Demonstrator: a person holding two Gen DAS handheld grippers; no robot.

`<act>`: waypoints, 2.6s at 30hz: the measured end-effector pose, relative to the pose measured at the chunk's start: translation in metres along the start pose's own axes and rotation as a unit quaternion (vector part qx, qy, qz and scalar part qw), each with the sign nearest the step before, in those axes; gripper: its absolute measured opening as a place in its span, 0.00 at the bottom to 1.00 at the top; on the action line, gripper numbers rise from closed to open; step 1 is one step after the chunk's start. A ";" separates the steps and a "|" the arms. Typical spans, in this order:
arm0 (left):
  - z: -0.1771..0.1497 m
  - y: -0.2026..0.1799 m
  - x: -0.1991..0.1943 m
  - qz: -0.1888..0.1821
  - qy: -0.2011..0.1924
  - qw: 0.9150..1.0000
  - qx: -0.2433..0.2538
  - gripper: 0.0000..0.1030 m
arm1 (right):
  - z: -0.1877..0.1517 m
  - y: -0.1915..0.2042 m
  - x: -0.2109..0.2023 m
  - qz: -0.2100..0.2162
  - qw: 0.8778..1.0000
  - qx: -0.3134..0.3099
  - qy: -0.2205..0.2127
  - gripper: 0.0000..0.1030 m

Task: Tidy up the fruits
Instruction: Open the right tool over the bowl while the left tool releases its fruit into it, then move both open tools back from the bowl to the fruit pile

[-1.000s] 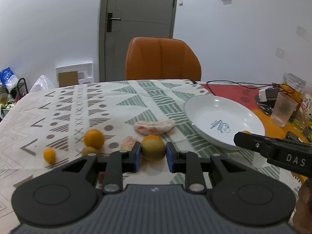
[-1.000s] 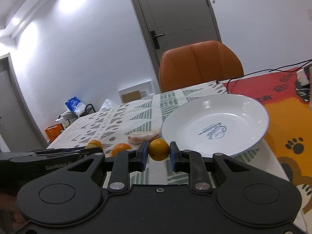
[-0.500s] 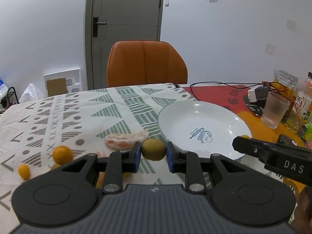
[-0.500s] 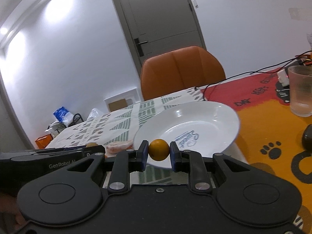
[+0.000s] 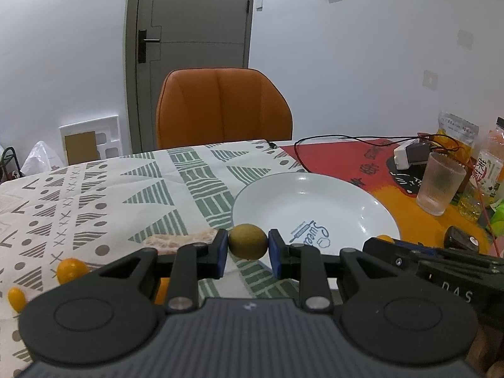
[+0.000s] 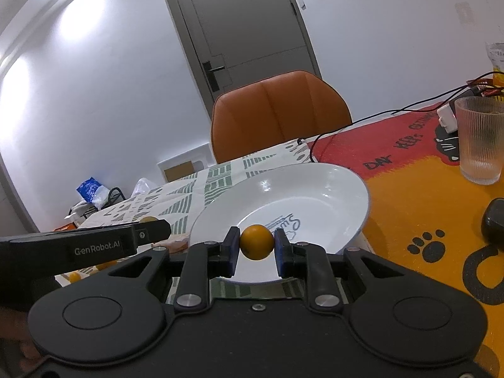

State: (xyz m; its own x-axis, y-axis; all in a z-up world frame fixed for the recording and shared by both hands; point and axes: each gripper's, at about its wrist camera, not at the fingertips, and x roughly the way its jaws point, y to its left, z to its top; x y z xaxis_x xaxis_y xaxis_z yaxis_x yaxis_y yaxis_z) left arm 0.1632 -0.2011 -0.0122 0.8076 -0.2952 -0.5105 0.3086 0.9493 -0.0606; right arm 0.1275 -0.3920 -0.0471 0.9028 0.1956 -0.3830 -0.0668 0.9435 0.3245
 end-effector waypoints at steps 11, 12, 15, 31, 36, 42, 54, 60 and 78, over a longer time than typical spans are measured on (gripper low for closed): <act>0.005 -0.014 0.020 -0.013 0.007 1.000 0.008 0.25 | 0.001 -0.014 -0.001 -0.013 1.000 0.020 -0.005 0.29; 0.005 -0.016 0.021 -0.014 0.008 1.000 0.009 0.25 | 0.002 -0.015 -0.002 -0.014 1.000 0.022 -0.006 0.29; 0.007 -0.021 0.023 -0.017 0.007 1.000 0.012 0.26 | 0.001 -0.017 -0.007 -0.018 1.000 0.025 -0.008 0.33; 0.006 0.002 -0.003 0.008 -0.002 1.000 -0.009 0.58 | -0.003 -0.009 -0.011 -0.007 1.000 0.024 -0.002 0.42; 0.002 0.017 -0.019 0.021 -0.009 1.000 -0.018 0.77 | -0.006 0.001 -0.012 -0.003 1.000 0.019 -0.001 0.49; -0.002 0.044 -0.036 0.041 -0.014 0.998 -0.048 0.82 | -0.007 0.016 -0.012 0.008 1.000 0.004 -0.001 0.59; -0.016 0.088 -0.065 0.075 -0.022 0.993 -0.089 0.85 | -0.011 0.044 -0.010 0.022 1.000 -0.011 0.000 0.72; -0.022 0.103 -0.076 0.085 -0.023 0.991 -0.099 0.85 | -0.013 0.055 -0.008 0.028 0.999 -0.017 0.004 0.72; -0.050 0.136 -0.095 0.121 -0.019 0.985 -0.119 0.90 | -0.024 0.087 -0.003 0.063 0.997 -0.042 0.014 0.97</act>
State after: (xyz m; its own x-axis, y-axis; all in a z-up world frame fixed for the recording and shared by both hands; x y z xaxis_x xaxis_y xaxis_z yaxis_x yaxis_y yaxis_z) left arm 0.1033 -0.0384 -0.0152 0.8623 -0.0573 -0.5032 -0.0182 0.9894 -0.1437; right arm 0.1091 -0.3040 -0.0390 0.8724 0.3212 -0.3683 -0.2161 0.9296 0.2987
